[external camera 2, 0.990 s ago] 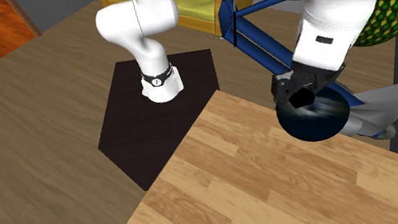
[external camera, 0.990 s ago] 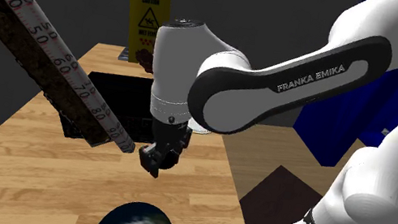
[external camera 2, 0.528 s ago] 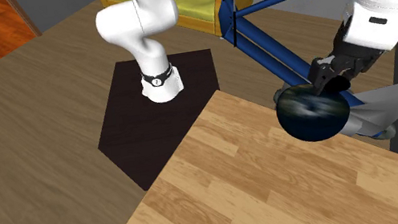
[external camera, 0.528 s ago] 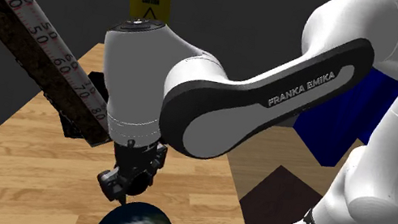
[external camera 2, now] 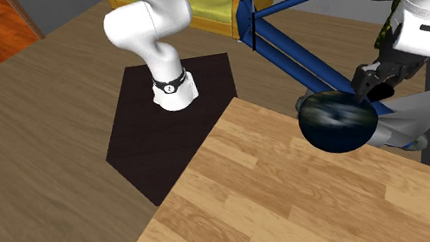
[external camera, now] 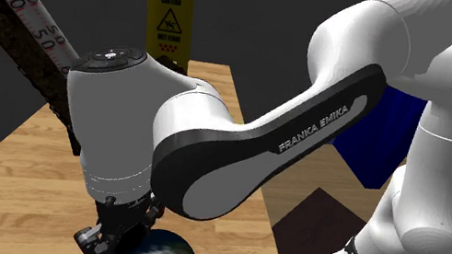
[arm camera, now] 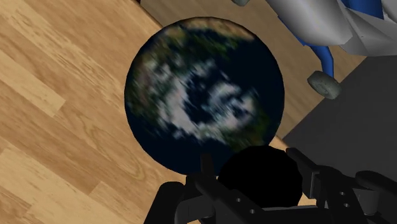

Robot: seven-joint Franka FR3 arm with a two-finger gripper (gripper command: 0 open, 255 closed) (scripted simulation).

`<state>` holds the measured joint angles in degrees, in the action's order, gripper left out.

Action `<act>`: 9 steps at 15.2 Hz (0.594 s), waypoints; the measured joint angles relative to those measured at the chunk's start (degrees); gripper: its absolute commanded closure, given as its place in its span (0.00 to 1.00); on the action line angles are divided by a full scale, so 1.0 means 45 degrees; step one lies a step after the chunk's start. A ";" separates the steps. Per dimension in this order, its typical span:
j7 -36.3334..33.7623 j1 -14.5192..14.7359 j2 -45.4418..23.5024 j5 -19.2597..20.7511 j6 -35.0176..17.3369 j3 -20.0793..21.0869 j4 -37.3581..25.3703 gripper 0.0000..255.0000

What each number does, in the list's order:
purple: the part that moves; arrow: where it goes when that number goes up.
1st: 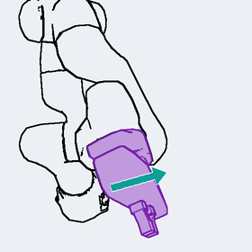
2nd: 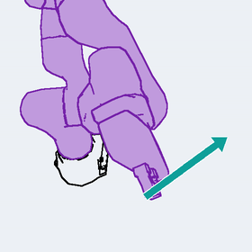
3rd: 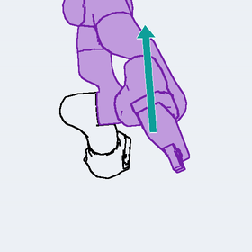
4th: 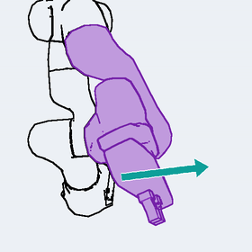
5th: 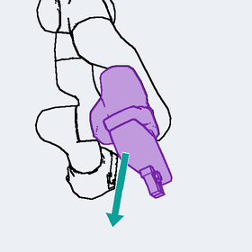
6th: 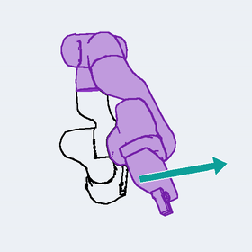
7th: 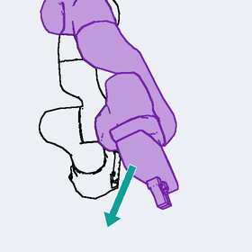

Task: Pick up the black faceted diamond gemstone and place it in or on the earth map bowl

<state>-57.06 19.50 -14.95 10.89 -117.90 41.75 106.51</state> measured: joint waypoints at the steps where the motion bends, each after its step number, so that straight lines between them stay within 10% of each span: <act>1: -0.0022 0.0000 -0.0030 0.0034 -0.0138 -0.0015 0.0117 1.00; 9: -0.0396 0.0203 -0.0710 0.0623 -0.1203 -0.0257 0.0674 1.00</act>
<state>-58.84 20.41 -18.14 13.69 -123.31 40.59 109.55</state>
